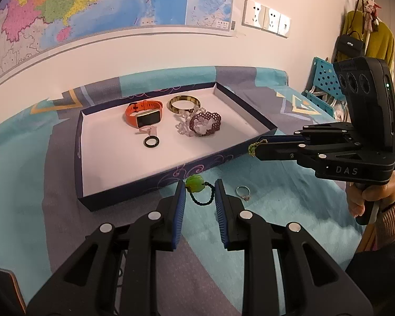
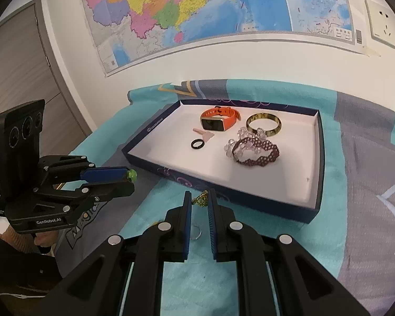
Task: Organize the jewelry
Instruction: 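Carry the green pendant and gold keyring with both tools over the box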
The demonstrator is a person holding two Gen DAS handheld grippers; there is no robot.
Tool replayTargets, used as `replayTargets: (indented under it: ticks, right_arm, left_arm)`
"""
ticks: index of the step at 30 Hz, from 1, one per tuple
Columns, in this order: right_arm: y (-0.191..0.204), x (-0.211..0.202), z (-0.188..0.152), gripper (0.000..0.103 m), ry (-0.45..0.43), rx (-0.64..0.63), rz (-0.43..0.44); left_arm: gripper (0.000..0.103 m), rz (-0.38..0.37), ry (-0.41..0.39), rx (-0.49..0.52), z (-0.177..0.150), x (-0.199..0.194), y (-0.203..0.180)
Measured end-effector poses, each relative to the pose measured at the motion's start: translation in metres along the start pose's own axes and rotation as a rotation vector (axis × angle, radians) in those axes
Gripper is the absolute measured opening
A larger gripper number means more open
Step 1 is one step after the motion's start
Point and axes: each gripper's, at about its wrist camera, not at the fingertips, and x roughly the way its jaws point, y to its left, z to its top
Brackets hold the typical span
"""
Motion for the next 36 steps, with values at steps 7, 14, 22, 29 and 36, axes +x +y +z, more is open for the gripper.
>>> replayTargets:
  ticks: [7, 14, 22, 29, 36]
  right_arm:
    - [-0.003, 0.001, 0.010, 0.011, -0.011, -0.006, -0.013]
    - [-0.007, 0.004, 0.016, 0.011, -0.017, 0.000, -0.023]
    - [-0.010, 0.008, 0.022, 0.011, -0.017, 0.000, -0.030]
    - [-0.014, 0.012, 0.026, 0.011, -0.015, 0.003, -0.037]
    - [-0.020, 0.020, 0.031, 0.011, -0.006, 0.004, -0.055]
  left_arm:
    - [0.023, 0.007, -0.008, 0.000, 0.007, 0.003, 0.004]
    - [0.023, 0.011, -0.020, -0.002, 0.013, 0.004, 0.007]
    - [0.023, 0.015, -0.025, -0.007, 0.017, 0.008, 0.009]
    - [0.023, 0.021, -0.025, -0.006, 0.022, 0.012, 0.011]
    - [0.023, 0.033, -0.023, -0.006, 0.028, 0.018, 0.015]
